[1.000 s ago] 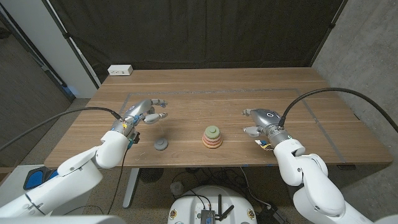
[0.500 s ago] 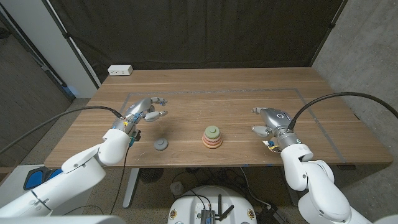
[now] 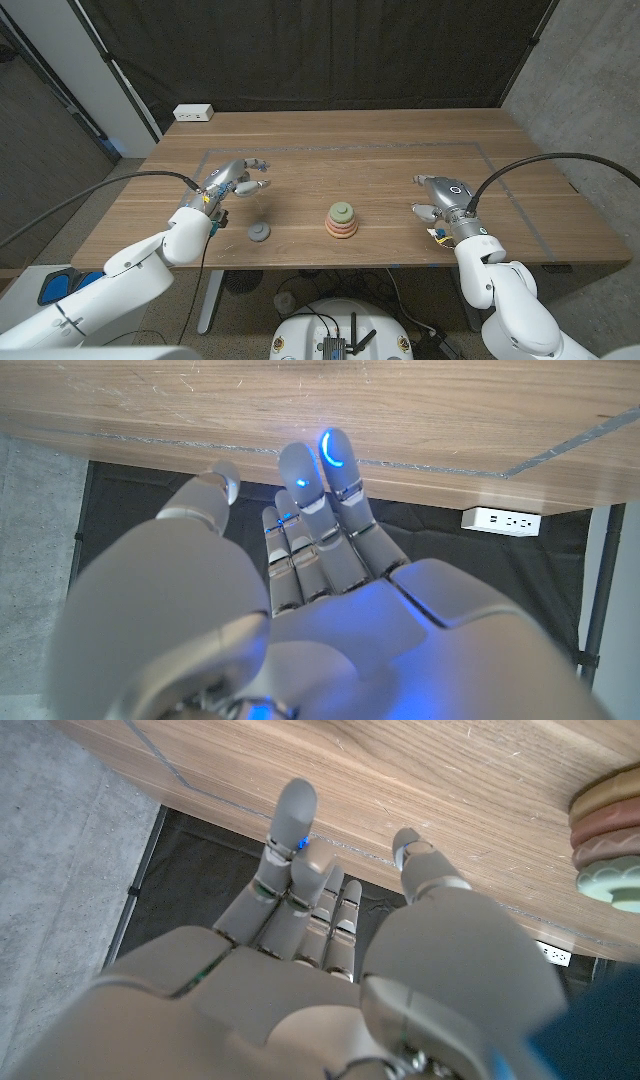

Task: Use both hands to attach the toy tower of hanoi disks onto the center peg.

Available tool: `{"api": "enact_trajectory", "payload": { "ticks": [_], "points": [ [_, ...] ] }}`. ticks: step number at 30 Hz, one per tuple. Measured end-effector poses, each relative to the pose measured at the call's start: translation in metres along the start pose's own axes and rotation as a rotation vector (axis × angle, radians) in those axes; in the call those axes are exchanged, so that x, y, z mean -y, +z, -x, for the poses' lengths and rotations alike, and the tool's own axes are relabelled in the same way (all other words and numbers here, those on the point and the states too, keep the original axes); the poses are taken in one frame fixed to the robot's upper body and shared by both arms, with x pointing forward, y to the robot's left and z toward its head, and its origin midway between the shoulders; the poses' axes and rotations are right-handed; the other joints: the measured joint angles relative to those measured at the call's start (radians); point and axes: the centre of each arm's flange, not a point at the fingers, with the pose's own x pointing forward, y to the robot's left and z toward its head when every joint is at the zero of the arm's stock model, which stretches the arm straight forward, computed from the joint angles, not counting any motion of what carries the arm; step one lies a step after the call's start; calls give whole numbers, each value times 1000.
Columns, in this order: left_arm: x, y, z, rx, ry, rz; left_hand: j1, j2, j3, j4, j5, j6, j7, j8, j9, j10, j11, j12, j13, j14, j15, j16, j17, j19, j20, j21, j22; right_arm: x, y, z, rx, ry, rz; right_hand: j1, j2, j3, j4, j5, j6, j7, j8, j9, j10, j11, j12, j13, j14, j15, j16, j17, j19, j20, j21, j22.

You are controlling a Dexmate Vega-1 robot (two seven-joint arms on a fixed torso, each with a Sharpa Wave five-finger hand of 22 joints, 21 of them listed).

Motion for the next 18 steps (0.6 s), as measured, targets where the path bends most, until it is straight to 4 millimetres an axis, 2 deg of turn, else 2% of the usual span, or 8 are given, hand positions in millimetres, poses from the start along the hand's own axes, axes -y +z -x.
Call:
{"api": "enact_trajectory", "payload": {
  "ticks": [6, 18],
  "points": [
    [0, 2, 1, 0, -7, -22, 0, 0, 0, 0, -5, 0, 0, 0, 0, 0, 0, 0, 0, 0, 0, 0, -5, 0, 0, 0, 0, -7, -4, -1, -3, 3, 9, 0, 0, 0, 0, 0, 9, 2, 10, 5, 14, 0, 0, 5, 0, 0, 0, -4, -4, 4, -4, 0],
    [-3, 9, 4, 26, -64, -102, -4, -4, -4, -4, -10, 0, 0, 0, 0, -5, 5, 0, -5, 0, 0, 0, -5, 0, 0, 0, 0, -12, -4, 2, -8, 7, 14, -5, 5, 0, 0, 0, 14, -3, 10, 9, 22, -6, 0, 5, 0, 0, 0, -2, -13, 6, -4, 2]
  ]
}}
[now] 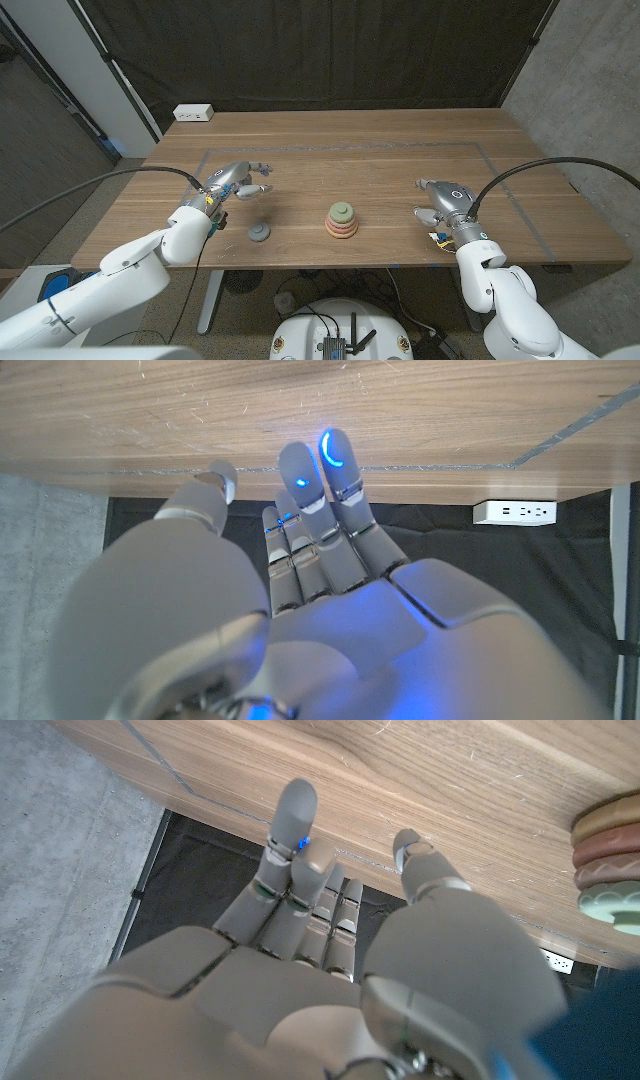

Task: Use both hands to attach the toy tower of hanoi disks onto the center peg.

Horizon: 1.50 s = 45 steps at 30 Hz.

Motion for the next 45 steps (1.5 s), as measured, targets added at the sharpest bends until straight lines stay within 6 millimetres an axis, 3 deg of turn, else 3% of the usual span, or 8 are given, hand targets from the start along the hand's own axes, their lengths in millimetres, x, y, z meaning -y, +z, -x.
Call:
{"api": "enact_trajectory", "payload": {
  "ticks": [16, 17, 18, 26, 30, 45],
  "points": [
    [-17, 2, -3, 55, -49, -136, 0, 0, 0, 0, -4, 0, 0, 0, 5, -4, -4, -4, -5, 0, 0, 0, 0, 0, 0, 0, 0, 1, -2, 1, -23, -1, 22, -8, 8, 0, 0, 0, 5, 5, 8, 9, 0, 0, 0, 4, -4, -4, 0, 0, -7, 7, 0, 0],
    [-19, 1, -3, 56, -51, -144, 0, 0, -3, -3, -4, -6, -2, 0, 5, -6, -6, -4, -7, 0, 0, 0, 0, 0, 0, 0, 0, 1, 10, 0, 5, 1, 18, -8, 8, 0, 0, 0, 5, 5, 8, 9, 0, 0, 0, 4, -4, -4, 0, 0, -7, 7, 0, 0],
    [-11, 7, -1, 99, -136, -161, 0, 0, -3, -3, -4, -11, 0, 0, 5, -7, -7, -4, -9, 0, 0, 0, 0, 0, 0, 0, 0, 1, 10, 0, 5, 1, 19, -8, 8, 0, 0, 0, 5, 5, 8, 9, 0, 0, 0, 4, -4, -4, 0, 0, -7, 7, 0, 0],
    [-21, 4, 0, 108, -155, -209, 15, -15, -8, -8, -8, -24, 2, 0, 2, -23, 2, -11, -14, 0, 0, 0, -5, 0, 0, 0, 0, 2, 11, 0, 5, 3, 32, -8, 8, 0, 0, 0, 5, 5, 8, 13, 5, 5, 0, 4, -4, -4, 0, 2, -7, 7, 0, 0],
    [-16, 5, 3, 126, -245, -207, 27, -27, -11, -11, -11, -24, 2, 0, 2, -25, 0, -11, -16, -4, 4, 0, -8, 0, 0, 0, 0, 2, 16, -2, 13, 2, 31, -8, 8, 0, 0, 0, 5, 5, 8, 14, 5, 5, 0, 4, -4, -4, 0, 2, -10, 3, 0, 0],
    [-20, 3, 7, 138, -373, -277, 45, -47, -29, -4, -25, -106, 20, -16, -2, -122, 26, -23, -32, -16, 9, 0, -22, -14, 2, 0, 0, 3, 19, -5, 13, 5, 39, -12, 12, 0, 0, 0, 5, 5, 14, 18, 9, 2, 0, 9, -8, 0, -8, 2, -10, 3, 0, 0]
  ]
}}
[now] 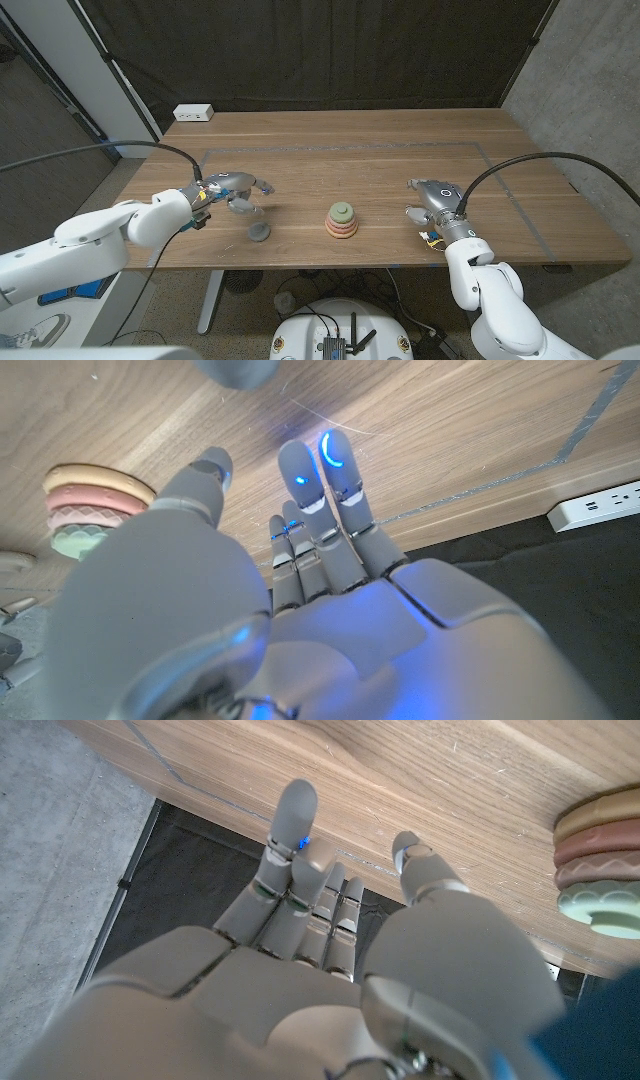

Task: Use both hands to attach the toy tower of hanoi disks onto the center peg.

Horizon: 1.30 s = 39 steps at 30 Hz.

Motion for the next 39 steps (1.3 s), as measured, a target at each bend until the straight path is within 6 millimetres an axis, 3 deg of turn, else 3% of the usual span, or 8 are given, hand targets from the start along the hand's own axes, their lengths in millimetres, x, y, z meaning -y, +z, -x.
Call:
{"api": "enact_trajectory", "payload": {
  "ticks": [33, 39],
  "points": [
    [17, 2, 17, -31, -80, -100, -8, -34, -36, 5, -20, -150, 36, -7, -14, -121, 42, -4, -28, -18, 7, 8, -15, -10, 3, -5, -5, 5, 1, -4, 3, 6, 23, 0, 0, 0, 0, 9, 0, 0, 0, 5, 5, -6, 0, 5, -3, 4, -7, -4, -2, -2, 0, 0],
    [22, 2, 19, -45, -75, -112, -8, -34, -40, 9, -24, -155, 41, -7, -14, -127, 48, -4, -28, -20, 9, 8, -15, -10, 3, -5, -5, 5, 1, -4, 2, 6, 22, 0, 16, 0, 0, 9, 0, 0, 0, 5, 5, -6, 0, 5, -3, 4, -7, -3, -7, 4, 5, 0]
  ]
}}
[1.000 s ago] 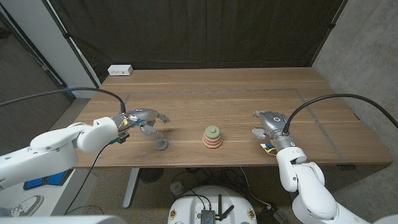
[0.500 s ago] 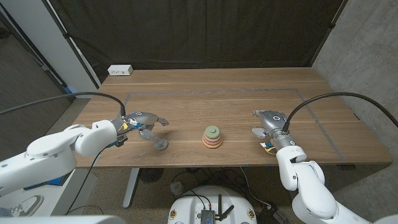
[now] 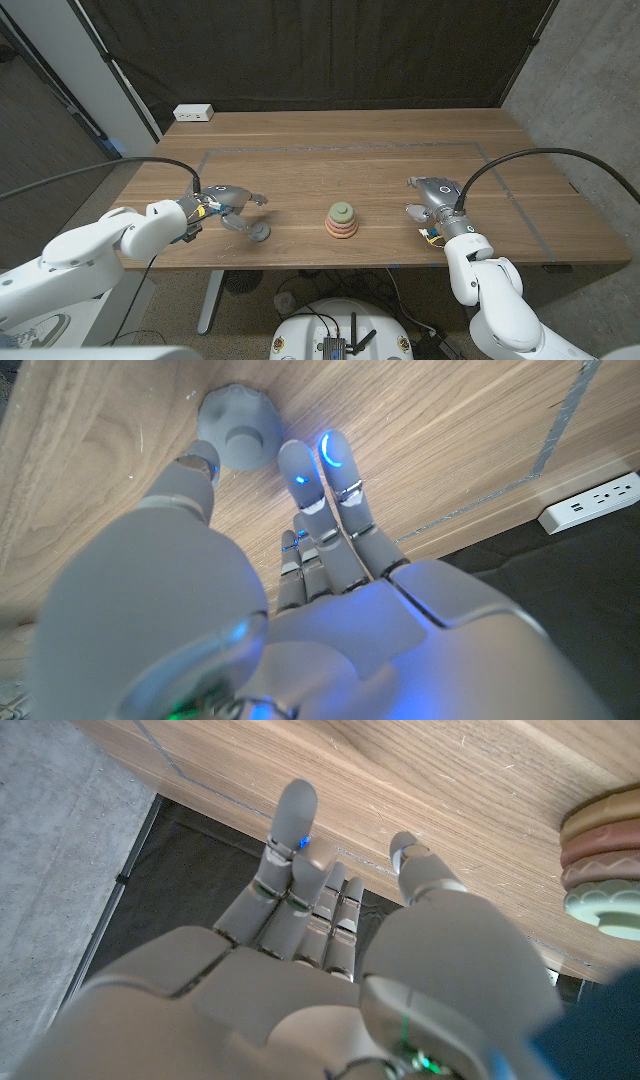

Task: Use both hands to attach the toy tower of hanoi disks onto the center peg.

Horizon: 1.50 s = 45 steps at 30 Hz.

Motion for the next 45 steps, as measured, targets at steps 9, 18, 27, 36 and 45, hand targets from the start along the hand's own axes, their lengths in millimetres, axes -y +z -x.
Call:
{"api": "enact_trajectory", "payload": {
  "ticks": [9, 18, 27, 36, 45],
  "points": [
    [6, 0, 2, -12, 6, -9, 4, -4, 0, 0, 0, 0, 0, 8, -5, 0, 0, 5, -5, 0, 0, 0, 0, 0, 0, 0, 0, 0, 1, -1, 4, 0, -1, 0, 0, 0, 0, 0, 6, -6, 0, 0, 4, 4, -7, 0, 0, 0, 0, 1, 0, 0, 0, 0],
    [17, 1, 0, -17, -1, -2, 4, -4, -10, 1, 0, 0, 0, 8, -5, 0, 0, 10, -9, 0, 0, 0, 0, 0, 0, 0, 0, 0, 2, -2, 5, 1, 1, 0, 0, 0, 0, 0, 5, -5, 0, 0, 3, 4, -7, 0, 0, 0, 0, 1, 0, 0, 0, 0],
    [24, 1, -3, -25, -6, 6, 4, -4, -9, 1, -8, 0, 0, 15, -5, 4, -4, 16, -9, 0, 0, 4, -3, 0, 0, 0, 0, 0, 2, -2, 4, 3, 4, 0, 0, 0, 0, 0, 5, -5, 0, 0, 3, 4, -7, 0, 0, 0, 0, 1, 0, 0, 0, 0],
    [29, 1, -6, -28, -18, 10, 4, -4, -12, 4, -8, 9, -2, 23, -5, 13, -6, 20, -14, 0, 0, 4, -5, 0, 0, 0, 0, -1, 2, -3, 3, 9, 5, 0, 0, 0, 0, 7, 5, -5, 0, 0, 3, 4, -7, 0, 0, 0, 0, 1, 0, 0, 0, 0],
    [33, 2, -9, -31, -25, 25, 4, -4, -12, 4, -8, 20, -2, 23, -9, 18, -11, 20, -18, 0, 0, 4, -5, 0, 0, 0, 0, -1, 3, -4, 5, 11, 3, 0, 0, 0, 0, 7, 11, 0, 0, 0, 3, 4, -7, 0, 0, 0, -6, -2, 0, 0, 0, 0]
  ]
}}
